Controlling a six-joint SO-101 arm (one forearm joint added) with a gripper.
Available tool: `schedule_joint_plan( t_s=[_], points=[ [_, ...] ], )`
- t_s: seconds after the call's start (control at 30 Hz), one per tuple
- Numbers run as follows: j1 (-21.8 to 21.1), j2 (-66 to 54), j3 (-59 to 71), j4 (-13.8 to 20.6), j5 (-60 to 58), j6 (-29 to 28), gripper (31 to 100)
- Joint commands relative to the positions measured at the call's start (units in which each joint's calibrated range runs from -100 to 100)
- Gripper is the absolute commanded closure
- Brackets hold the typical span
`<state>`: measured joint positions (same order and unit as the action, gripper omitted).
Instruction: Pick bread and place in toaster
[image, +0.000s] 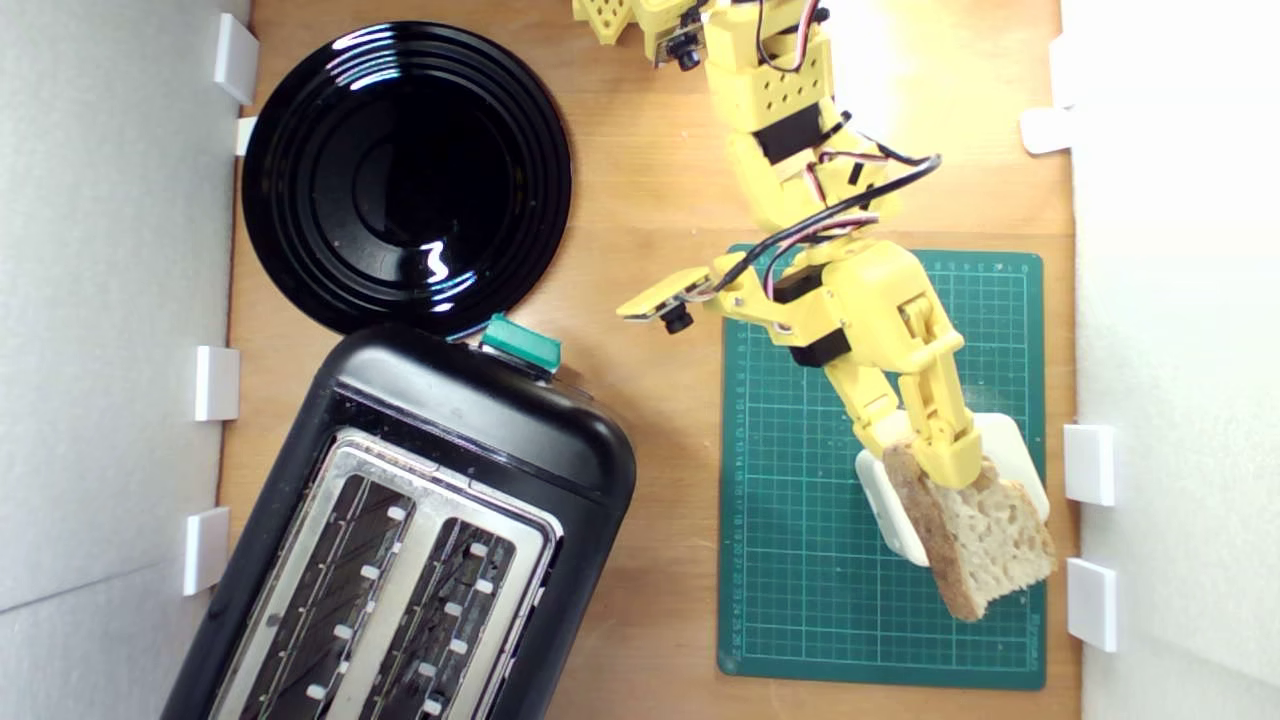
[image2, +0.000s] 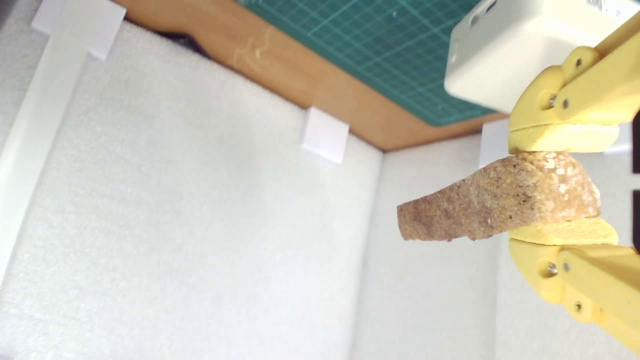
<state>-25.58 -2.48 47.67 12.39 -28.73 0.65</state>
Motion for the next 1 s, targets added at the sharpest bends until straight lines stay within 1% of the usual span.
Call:
schedule_joint_plan(
  t_s=[0.0,0.07,0.17,0.33,0.43,0.6,0.73,0.97],
  points=[
    [-0.20,-11.67,-1.05,0.30,4.24,-0.78,72.4],
    [-0.12,-14.83,-1.23,0.39,6.80,-0.36,72.4],
    [-0.04,-23.73,-1.59,0.39,13.88,2.47,72.4],
    [1.17,-34.71,-1.77,0.39,21.48,5.19,72.4],
    [2.70,-40.62,-1.86,-0.34,24.97,8.06,72.4],
    [4.79,-48.10,-1.95,-0.43,31.89,12.93,72.4],
    [6.89,-51.68,-5.13,-0.43,37.60,16.38,72.4],
    [11.72,-52.01,-16.57,-0.43,49.29,20.46,72.4]
  ],
)
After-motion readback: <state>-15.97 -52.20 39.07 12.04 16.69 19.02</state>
